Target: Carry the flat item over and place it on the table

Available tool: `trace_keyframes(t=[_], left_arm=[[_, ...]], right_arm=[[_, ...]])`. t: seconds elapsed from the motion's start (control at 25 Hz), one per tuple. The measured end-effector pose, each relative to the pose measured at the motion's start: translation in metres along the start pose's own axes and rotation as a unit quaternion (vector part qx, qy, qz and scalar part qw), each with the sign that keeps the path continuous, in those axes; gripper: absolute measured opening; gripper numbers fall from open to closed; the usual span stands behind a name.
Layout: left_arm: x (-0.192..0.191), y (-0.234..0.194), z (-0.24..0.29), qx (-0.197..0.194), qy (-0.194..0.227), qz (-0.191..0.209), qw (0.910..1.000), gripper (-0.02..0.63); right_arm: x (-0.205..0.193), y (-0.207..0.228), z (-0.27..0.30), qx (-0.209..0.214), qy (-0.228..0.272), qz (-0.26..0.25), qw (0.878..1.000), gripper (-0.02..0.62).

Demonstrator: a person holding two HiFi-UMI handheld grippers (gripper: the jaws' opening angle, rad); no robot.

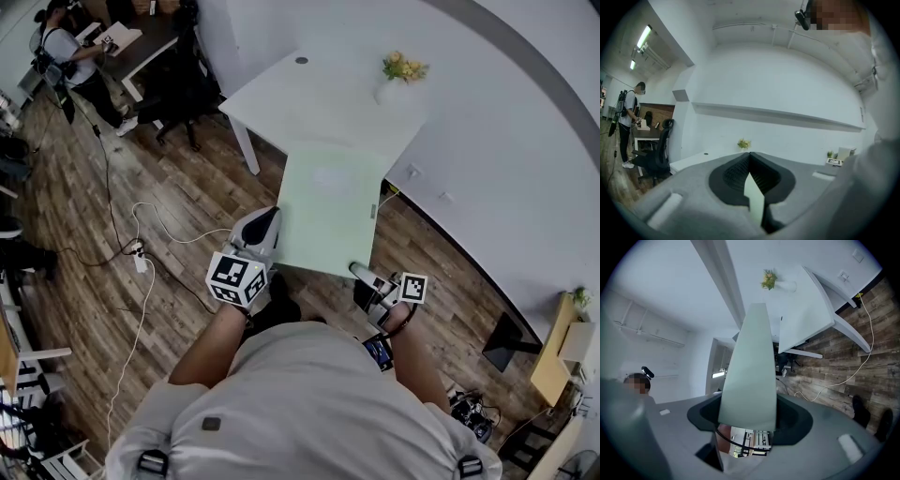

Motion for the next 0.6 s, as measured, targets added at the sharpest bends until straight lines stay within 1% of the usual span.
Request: trace_keyframes(t=[0.28,0.44,0.6], left_arm=[[0.007,-0.067,0.027,-0.009,0.000,-0.009,0.9999,0.000],[0.023,-0.107,0.042,-0.021,0.005,-0.006,0.9997,0.000],[0.037,-0.141,0.048,-0.033,0.006,-0.002,0.9994,0.000]], right_arm=[[0.039,0.018,0.063,-0.005,0.013,0.009,1.000,0.301],[0.060,0.020,0.104,-0.005,0.024,0.005,1.000,0.301],[0.071,0.017,0.141,-0.005,0.035,0.002,0.999,0.302]])
Point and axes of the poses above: the fingertips, and each gripper's own axes: z forward along the fingers, y to its right, x out of its top, the point moved 6 cm from there along -z, backward along the fingers, and after that the axes turned 1 degree about -z, right-handed, at the moved point
